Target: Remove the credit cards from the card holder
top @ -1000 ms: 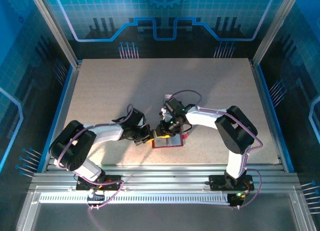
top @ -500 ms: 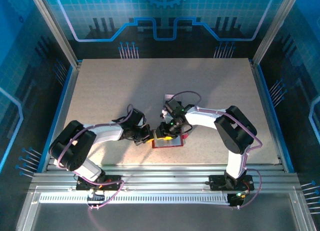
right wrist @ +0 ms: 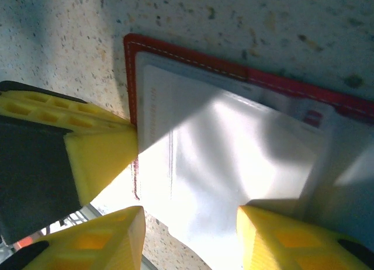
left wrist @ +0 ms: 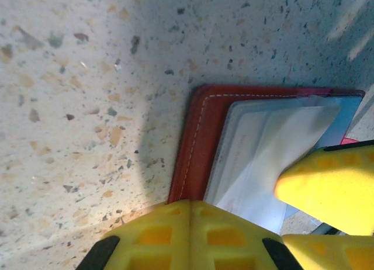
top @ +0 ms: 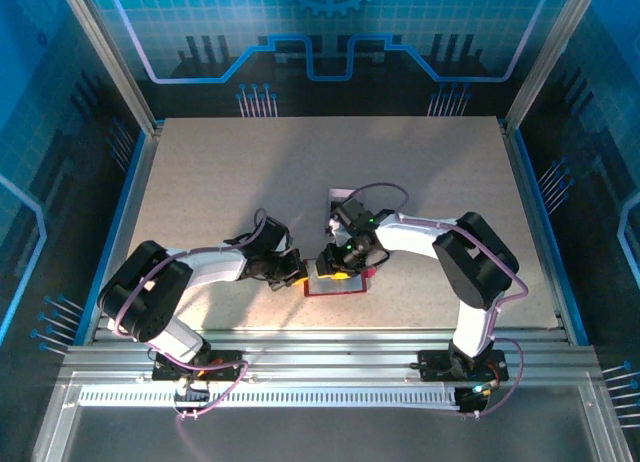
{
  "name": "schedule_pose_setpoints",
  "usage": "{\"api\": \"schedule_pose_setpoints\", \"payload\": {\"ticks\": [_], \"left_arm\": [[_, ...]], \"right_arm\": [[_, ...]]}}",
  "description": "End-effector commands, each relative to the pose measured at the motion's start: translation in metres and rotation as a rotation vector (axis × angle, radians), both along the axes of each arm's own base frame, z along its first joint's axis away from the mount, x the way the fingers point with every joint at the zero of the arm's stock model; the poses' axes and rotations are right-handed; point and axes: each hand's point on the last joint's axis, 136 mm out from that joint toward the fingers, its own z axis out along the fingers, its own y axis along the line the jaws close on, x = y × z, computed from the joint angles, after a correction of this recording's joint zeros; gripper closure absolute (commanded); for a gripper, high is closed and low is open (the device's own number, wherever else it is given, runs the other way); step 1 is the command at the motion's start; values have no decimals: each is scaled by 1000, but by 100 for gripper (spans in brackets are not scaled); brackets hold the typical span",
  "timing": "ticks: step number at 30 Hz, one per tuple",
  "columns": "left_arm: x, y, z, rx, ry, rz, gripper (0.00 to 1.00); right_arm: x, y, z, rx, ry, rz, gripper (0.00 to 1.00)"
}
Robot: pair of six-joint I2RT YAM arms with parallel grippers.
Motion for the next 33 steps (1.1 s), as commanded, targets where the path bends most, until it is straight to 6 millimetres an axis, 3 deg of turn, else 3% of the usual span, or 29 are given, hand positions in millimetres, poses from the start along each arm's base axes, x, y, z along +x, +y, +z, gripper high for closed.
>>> {"api": "schedule_pose_setpoints", "payload": {"ticks": [1, 7, 15, 25, 33], "left_arm": [[-9, 2, -3, 24, 36, -13, 99], [-2, -1, 10, 17, 14, -14, 97], [7, -17, 38, -78, -28, 14, 85], [2, -31, 14, -82, 21, 0, 75], [3, -38, 8, -142, 30, 13, 76]], "right_arm": [[0, -6, -1, 24, 27, -35, 53], [0, -6, -1, 80, 37, -62, 53], [3, -6, 1, 159, 48, -102, 53], [1, -11, -3, 190, 64, -135, 53], [0, -13, -1, 213, 67, -154, 53]]}}
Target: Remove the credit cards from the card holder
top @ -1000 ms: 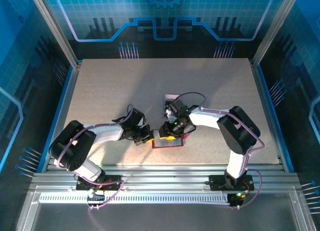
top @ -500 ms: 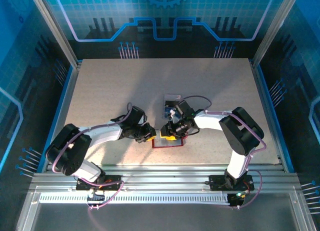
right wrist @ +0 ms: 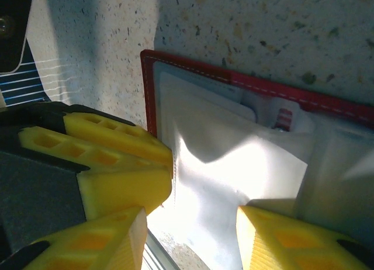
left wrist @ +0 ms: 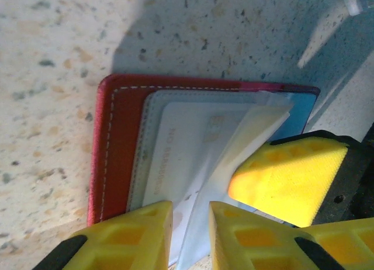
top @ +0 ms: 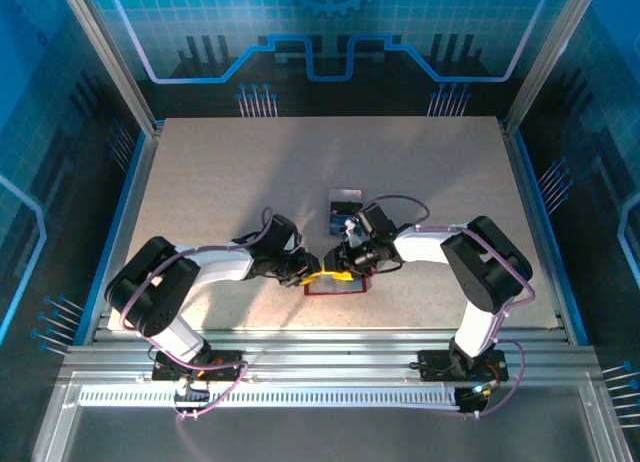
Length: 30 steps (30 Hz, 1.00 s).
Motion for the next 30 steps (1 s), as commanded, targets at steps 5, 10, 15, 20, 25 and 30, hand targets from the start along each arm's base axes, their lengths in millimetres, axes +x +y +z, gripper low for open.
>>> {"api": "schedule_pose_setpoints", "payload": {"ticks": [5, 10, 15, 20, 25, 30], "left_arm": [[-2, -12, -1, -79, 15, 0, 77], [-2, -12, 4, -86, 4, -1, 79], [0, -14, 9, -88, -9, -15, 80], [2, -18, 13, -101, -12, -26, 80], [6, -20, 25, -112, -31, -30, 75], [9, -23, 39, -114, -50, -42, 62]], "right_arm": [[-4, -5, 1, 15, 28, -33, 53], [0, -1, 19, 63, -9, -44, 53], [5, -5, 35, 82, -48, -68, 53], [7, -15, 42, 84, -61, -95, 53], [10, -35, 49, 51, -82, -127, 52], [16, -58, 55, 31, -98, -168, 52]]}}
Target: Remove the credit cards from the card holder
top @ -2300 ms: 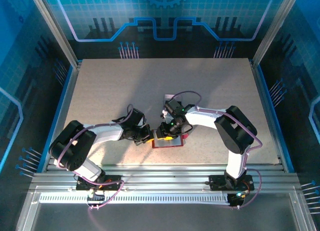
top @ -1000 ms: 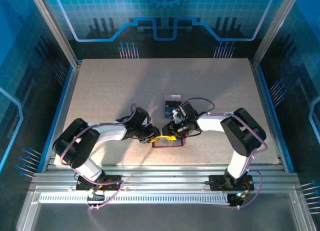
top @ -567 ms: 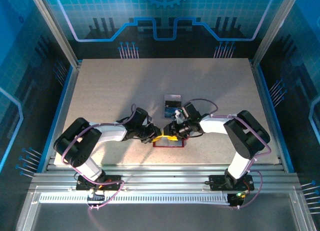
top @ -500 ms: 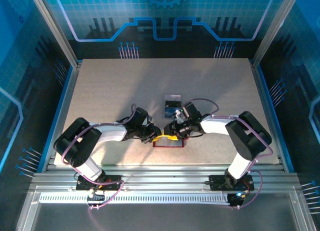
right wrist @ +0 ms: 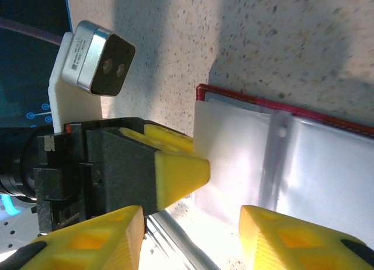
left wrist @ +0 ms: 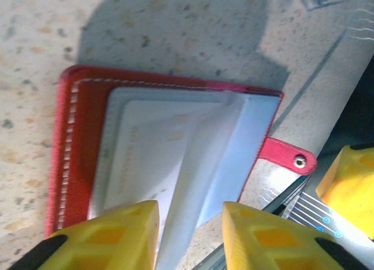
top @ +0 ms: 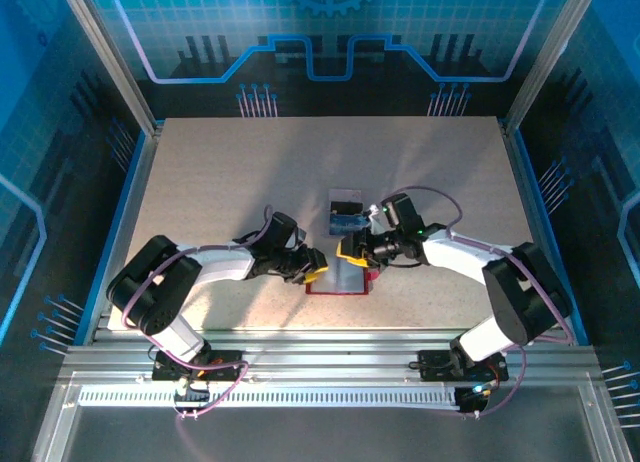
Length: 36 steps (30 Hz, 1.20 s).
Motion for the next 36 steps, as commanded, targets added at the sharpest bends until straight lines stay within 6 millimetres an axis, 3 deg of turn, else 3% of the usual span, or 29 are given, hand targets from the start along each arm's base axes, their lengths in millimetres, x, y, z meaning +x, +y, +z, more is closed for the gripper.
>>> {"api": "schedule_pose_setpoints", "payload": {"ticks": [1, 7, 19, 31, 36], "left_arm": [[2, -9, 25, -29, -37, -38, 61], [5, -24, 39, -46, -51, -74, 56], [9, -80, 34, -78, -16, -187, 52], [12, -96, 12, -95, 32, -188, 51], [12, -96, 14, -98, 23, -187, 50]], "right_arm": [[-5, -21, -3, -37, 10, -20, 52], [-4, -45, 7, -55, -10, -56, 51], [-3, -67, 21, -55, -40, -110, 50], [-6, -69, 19, -51, -34, -120, 50], [-5, -68, 21, -39, -35, -123, 50]]}}
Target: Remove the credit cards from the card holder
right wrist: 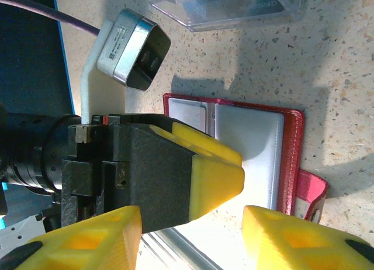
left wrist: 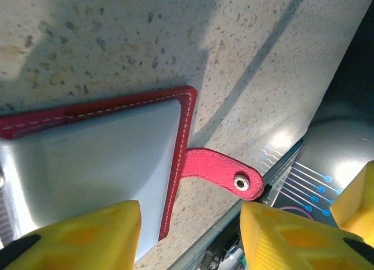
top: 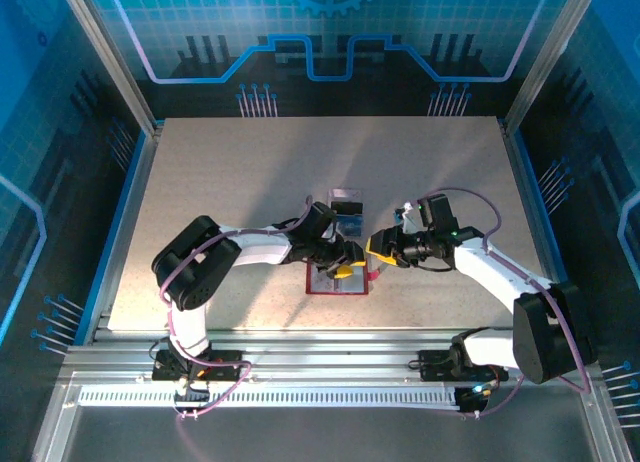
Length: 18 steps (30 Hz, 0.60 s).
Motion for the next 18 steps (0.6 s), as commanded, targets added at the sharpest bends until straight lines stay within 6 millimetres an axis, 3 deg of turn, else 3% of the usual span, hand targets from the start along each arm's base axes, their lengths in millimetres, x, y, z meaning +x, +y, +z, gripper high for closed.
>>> {"api": "schedule_pose_setpoints", "payload": {"ticks": [1, 11, 18], "left_arm": [[1, -10, 13, -43, -7, -16, 50], [1, 6, 23, -44, -32, 8, 50], [-2, 29, 25, -29, -43, 49, 50]], "right_arm": [[0, -2, 4, 15, -1, -9, 50], [3, 8, 0, 31, 14, 9, 51], [3, 26, -7, 31, 32, 47, 52]]}}
